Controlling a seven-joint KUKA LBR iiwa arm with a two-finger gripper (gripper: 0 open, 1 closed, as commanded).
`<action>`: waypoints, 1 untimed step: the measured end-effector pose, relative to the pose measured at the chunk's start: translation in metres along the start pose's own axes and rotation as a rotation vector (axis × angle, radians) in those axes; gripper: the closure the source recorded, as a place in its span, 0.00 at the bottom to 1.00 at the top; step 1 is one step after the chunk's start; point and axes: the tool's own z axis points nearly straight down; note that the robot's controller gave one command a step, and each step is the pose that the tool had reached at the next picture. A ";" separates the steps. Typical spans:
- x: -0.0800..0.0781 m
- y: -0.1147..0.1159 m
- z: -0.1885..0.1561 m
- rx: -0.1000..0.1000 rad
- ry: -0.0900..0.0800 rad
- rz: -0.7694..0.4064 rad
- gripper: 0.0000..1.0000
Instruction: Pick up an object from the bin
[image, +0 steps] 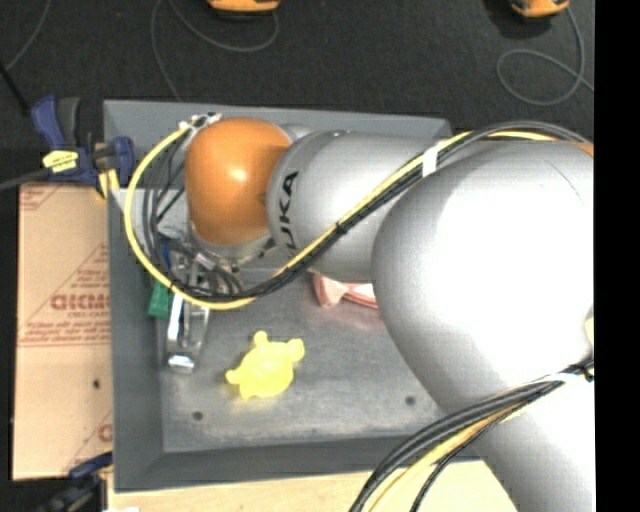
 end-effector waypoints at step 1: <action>-0.007 0.002 0.009 0.001 -0.002 0.099 0.00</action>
Offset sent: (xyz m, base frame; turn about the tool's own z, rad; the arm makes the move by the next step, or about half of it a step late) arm 0.0080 0.0077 -0.0312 0.0537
